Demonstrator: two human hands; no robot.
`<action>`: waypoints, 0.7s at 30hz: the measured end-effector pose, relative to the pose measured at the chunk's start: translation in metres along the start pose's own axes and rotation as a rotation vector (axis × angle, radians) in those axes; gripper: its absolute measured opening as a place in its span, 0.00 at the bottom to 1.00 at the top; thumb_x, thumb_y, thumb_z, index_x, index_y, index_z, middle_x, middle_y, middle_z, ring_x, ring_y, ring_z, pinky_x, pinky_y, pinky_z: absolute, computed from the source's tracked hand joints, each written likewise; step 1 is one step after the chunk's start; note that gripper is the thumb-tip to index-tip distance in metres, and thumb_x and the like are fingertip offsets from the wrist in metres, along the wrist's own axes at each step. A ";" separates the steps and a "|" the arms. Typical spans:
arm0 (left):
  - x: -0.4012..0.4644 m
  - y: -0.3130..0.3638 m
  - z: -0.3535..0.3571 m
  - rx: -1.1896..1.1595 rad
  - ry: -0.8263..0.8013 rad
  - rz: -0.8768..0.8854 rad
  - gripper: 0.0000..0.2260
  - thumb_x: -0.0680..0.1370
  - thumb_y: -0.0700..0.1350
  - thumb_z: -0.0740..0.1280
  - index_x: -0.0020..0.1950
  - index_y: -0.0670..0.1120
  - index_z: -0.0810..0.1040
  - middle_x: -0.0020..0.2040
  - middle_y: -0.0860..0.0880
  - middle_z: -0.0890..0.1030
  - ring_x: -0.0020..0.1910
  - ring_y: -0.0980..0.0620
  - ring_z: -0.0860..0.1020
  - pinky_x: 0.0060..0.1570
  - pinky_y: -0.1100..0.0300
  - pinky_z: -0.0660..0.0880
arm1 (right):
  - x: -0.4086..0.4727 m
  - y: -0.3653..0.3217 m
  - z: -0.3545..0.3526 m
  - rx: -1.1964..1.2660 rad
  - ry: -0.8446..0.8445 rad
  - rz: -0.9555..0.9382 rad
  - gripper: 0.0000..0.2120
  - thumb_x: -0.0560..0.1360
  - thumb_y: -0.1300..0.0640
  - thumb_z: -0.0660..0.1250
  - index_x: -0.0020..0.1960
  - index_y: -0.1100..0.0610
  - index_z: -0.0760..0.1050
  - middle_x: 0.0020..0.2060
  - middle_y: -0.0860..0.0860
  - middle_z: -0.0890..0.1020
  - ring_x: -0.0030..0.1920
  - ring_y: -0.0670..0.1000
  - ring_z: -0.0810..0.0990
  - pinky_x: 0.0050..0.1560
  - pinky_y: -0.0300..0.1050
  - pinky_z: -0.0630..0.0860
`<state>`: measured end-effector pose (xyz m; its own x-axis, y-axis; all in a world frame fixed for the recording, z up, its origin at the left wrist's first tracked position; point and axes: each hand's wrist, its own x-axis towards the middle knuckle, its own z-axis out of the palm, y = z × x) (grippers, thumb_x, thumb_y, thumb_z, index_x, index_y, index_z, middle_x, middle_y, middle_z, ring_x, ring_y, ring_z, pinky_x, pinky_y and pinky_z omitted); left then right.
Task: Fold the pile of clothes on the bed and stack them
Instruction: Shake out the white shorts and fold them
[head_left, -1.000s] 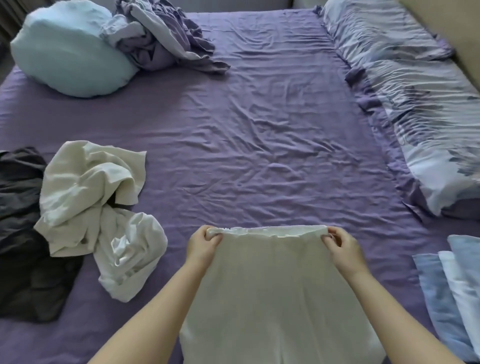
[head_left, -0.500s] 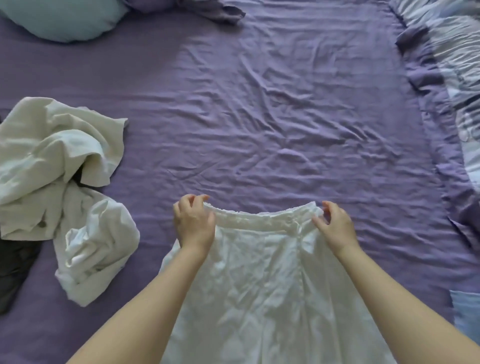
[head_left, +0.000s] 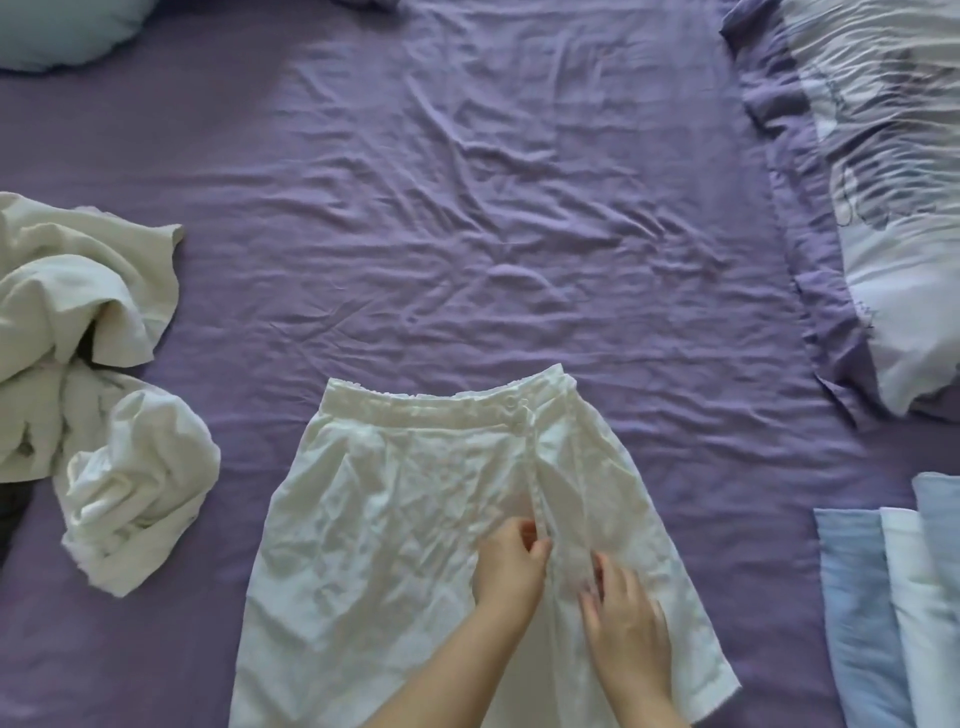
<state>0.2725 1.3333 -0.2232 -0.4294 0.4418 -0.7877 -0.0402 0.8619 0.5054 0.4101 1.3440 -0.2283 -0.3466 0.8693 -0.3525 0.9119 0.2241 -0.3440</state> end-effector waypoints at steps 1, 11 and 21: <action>-0.003 -0.002 0.003 -0.006 -0.002 -0.016 0.05 0.76 0.47 0.68 0.51 0.49 0.80 0.47 0.51 0.83 0.47 0.50 0.82 0.51 0.55 0.77 | -0.004 0.001 -0.001 0.019 -0.013 0.015 0.20 0.62 0.66 0.79 0.53 0.63 0.81 0.41 0.55 0.84 0.38 0.58 0.83 0.37 0.54 0.78; -0.032 0.046 -0.040 -0.605 -0.182 0.030 0.03 0.80 0.42 0.64 0.49 0.43 0.76 0.40 0.47 0.82 0.35 0.54 0.81 0.36 0.63 0.77 | 0.007 -0.067 -0.066 0.533 0.115 -0.015 0.07 0.77 0.56 0.67 0.54 0.53 0.80 0.41 0.44 0.80 0.40 0.45 0.78 0.40 0.44 0.76; -0.022 0.059 -0.117 -0.734 -0.327 0.022 0.14 0.76 0.47 0.69 0.61 0.48 0.73 0.52 0.44 0.82 0.46 0.47 0.82 0.46 0.53 0.79 | 0.028 -0.106 -0.066 0.593 -0.032 -0.339 0.20 0.74 0.67 0.67 0.65 0.59 0.75 0.57 0.51 0.79 0.58 0.52 0.76 0.58 0.47 0.75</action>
<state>0.1735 1.3456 -0.1347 -0.1559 0.6049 -0.7809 -0.6667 0.5189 0.5351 0.3181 1.3741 -0.1444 -0.6066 0.7780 -0.1636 0.4802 0.1946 -0.8553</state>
